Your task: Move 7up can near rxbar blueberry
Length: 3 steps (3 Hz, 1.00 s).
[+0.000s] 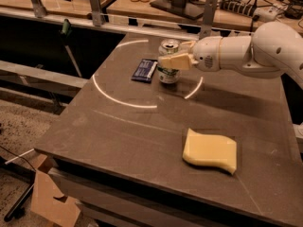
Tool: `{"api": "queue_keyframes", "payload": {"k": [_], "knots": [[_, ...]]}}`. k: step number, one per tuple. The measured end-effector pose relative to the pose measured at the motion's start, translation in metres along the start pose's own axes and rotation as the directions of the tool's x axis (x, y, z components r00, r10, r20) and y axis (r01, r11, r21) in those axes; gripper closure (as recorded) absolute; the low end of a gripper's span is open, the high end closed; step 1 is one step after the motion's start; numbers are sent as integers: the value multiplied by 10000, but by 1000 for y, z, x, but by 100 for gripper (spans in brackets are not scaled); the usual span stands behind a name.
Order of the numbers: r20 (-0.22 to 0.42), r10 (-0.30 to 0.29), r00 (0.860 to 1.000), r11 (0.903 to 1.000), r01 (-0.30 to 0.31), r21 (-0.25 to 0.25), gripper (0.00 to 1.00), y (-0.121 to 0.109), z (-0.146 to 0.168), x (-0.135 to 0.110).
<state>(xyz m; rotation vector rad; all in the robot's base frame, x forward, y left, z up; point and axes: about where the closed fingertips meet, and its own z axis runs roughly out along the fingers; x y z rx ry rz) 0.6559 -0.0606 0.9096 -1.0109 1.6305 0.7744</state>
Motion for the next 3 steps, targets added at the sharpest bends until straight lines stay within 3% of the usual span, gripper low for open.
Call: {"api": "queue_keyframes", "payload": {"k": [2,3], "knots": [[-136,181,9997,9997,-179,138,24,-6,28,14],[-171,-184,9997,9991,191,390,2,-10,25,14]]}}
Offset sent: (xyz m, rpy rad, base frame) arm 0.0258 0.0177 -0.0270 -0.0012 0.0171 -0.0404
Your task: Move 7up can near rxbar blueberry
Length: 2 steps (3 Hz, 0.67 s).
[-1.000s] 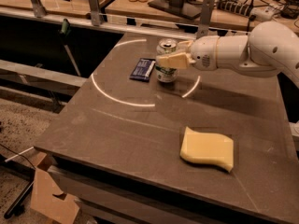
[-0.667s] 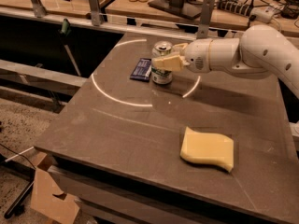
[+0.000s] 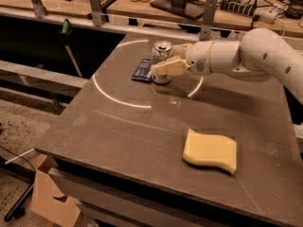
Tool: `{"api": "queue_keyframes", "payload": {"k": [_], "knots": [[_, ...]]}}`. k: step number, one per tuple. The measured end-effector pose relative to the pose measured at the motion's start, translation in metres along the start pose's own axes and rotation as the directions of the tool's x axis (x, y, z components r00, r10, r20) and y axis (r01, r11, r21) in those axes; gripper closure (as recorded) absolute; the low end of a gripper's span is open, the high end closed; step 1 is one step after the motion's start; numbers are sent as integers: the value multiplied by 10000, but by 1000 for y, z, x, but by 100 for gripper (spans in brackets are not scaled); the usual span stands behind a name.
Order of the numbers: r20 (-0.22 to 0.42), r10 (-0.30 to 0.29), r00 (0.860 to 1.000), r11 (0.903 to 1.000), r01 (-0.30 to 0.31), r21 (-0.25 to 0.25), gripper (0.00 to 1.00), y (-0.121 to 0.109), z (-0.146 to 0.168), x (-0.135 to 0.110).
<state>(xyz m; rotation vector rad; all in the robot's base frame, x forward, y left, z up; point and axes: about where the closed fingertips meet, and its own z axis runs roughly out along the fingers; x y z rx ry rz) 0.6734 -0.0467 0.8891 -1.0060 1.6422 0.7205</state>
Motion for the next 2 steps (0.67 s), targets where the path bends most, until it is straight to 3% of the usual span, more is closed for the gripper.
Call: {"api": "queue_keyframes", "payload": {"k": [1,2], "knots": [[-310,-445,9985,9969,464,630,0,-12,-21,3],[-1068,-603,9924,9861,758,1477,0,-37,-76,19]]}}
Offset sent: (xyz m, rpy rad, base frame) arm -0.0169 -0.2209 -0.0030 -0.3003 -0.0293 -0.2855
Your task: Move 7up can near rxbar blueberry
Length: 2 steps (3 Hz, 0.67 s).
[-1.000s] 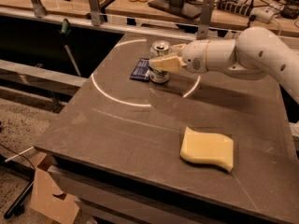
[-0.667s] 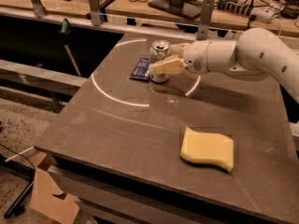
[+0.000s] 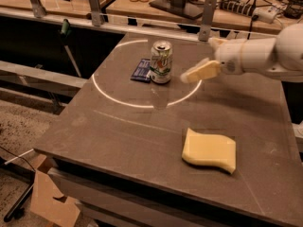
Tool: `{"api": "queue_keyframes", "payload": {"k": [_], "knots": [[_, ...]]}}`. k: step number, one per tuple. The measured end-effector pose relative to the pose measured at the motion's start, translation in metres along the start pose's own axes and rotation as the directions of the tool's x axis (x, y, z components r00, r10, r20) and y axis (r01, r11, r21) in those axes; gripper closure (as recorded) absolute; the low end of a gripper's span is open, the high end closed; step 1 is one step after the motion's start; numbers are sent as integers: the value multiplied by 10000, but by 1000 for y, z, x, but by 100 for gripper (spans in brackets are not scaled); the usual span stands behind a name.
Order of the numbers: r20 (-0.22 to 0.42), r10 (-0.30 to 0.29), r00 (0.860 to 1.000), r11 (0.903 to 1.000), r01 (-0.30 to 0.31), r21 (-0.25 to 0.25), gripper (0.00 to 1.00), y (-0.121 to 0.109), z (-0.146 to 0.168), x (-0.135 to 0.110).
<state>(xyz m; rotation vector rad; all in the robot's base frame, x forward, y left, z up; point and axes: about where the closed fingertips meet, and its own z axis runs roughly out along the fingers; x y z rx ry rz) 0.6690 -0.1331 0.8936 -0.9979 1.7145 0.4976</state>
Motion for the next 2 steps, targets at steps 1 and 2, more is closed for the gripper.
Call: {"api": "queue_keyframes", "payload": {"k": [1,2], "knots": [[-1532,179,9880,9913,25,1319,0,-45,-84,47],[-1791,242,9835,9886,32,1509,0,-53,-93,59]]}}
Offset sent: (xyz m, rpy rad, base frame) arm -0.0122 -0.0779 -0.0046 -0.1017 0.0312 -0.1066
